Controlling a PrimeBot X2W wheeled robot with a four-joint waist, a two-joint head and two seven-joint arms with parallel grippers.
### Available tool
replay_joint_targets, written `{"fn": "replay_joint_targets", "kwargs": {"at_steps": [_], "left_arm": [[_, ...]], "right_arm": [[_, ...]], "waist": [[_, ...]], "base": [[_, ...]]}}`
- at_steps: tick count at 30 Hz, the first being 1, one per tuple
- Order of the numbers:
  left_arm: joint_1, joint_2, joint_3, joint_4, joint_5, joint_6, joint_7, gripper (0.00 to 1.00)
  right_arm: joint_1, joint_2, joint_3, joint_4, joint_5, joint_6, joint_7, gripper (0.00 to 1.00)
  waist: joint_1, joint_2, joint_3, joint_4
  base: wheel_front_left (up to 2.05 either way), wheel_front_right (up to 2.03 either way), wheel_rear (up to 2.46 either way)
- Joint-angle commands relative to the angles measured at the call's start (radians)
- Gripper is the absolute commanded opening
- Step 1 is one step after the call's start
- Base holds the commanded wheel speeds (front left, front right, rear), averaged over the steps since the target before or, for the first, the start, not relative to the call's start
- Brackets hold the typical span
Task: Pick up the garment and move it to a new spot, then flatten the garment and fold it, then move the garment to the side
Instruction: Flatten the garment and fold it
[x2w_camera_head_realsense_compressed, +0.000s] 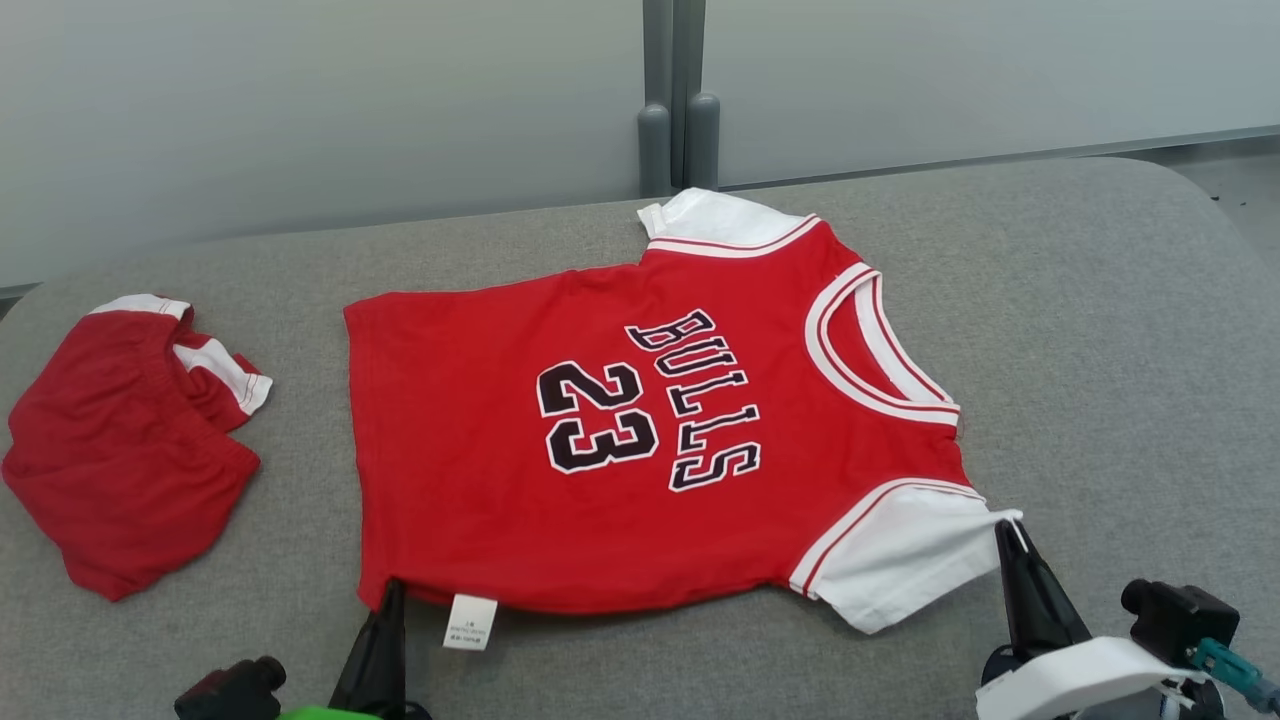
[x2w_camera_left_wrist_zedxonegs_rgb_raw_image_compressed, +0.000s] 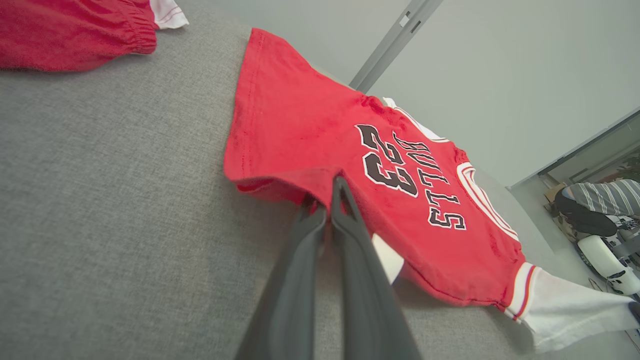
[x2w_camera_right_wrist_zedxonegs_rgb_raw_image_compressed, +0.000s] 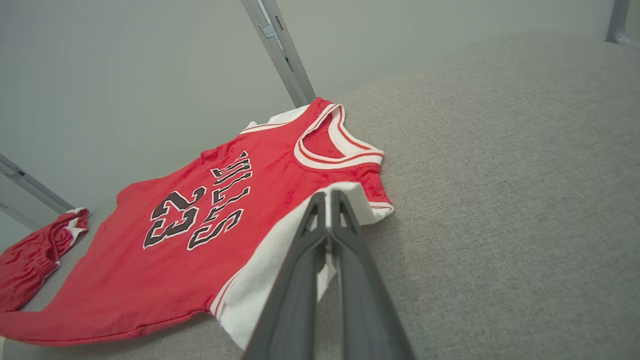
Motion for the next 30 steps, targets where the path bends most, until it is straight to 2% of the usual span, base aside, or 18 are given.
{"fn": "replay_joint_targets", "kwargs": {"at_steps": [1, 9, 18, 30], "left_arm": [[-0.042, 0.0, 0.006, 0.013, -0.015, -0.006, 0.006, 0.0], [-0.226, -0.007, 0.016, 0.172, -0.042, -0.008, 0.01, 0.0], [-0.425, -0.013, 0.006, 0.36, -0.029, -0.01, -0.016, 0.0], [-0.563, -0.011, -0.046, 0.503, -0.022, -0.014, -0.036, 0.0]], "right_arm": [[-0.035, -0.003, -0.004, 0.011, -0.006, 0.0, 0.001, 0.0], [-0.24, -0.002, -0.018, 0.145, -0.029, 0.0, 0.005, 0.0], [-0.502, -0.002, -0.028, 0.386, -0.059, 0.0, -0.021, 0.0], [-0.715, -0.003, -0.035, 0.646, -0.093, 0.0, -0.058, 0.0]], "waist": [[0.0, 0.0038, 0.005, 0.004], [0.0, 0.0038, 0.06, 0.019], [0.0, 0.0038, 0.135, 0.042], [0.0, 0.0038, 0.182, 0.06]], "base": [[0.0, 0.0, 0.0], [0.0, 0.0, 0.0], [0.0, 0.0, 0.0], [0.0, 0.0, 0.0]]}}
